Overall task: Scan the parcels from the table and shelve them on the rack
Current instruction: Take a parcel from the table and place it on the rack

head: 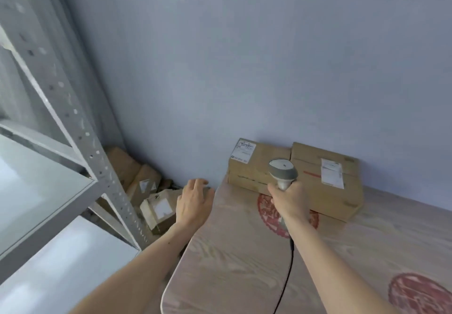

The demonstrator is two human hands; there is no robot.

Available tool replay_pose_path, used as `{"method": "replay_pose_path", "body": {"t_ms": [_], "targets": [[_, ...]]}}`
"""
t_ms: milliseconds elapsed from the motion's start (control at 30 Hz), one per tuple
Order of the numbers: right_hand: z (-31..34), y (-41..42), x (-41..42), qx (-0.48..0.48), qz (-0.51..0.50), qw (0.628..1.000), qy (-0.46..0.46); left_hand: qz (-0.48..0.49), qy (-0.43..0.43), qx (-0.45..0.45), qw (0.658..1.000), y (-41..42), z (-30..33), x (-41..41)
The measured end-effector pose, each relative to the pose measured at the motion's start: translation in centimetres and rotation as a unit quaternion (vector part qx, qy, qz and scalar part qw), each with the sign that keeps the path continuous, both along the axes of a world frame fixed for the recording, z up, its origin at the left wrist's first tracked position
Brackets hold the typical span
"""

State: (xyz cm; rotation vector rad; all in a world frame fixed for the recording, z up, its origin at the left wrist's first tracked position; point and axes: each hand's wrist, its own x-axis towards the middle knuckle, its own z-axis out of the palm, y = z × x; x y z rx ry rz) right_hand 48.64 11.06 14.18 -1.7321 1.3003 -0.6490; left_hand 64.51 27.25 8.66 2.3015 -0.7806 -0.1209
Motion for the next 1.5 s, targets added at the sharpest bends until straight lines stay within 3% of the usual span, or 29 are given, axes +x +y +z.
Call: {"method": "replay_pose_path", "body": {"t_ms": [433, 767, 1100, 1500], "targets": [[-5.1, -11.2, 6.9, -0.027, -0.068, 0.991, 0.117, -0.057, 0.004, 0.11, 0.992, -13.0, -3.0, 9.4], [-10.1, -14.2, 9.4, -0.02, -0.072, 0.984, 0.16, -0.117, 0.013, 0.165, 0.979, -20.0, -6.5, 13.2], [-11.1, -15.1, 10.0, -0.027, -0.083, 0.98, 0.178, -0.127, 0.041, 0.165, 0.977, -22.6, -7.9, 13.6], [-10.3, -14.9, 7.8, 0.093, -0.121, 0.982, 0.111, -0.085, 0.051, 0.148, 0.984, -19.0, -7.7, 11.7]]}}
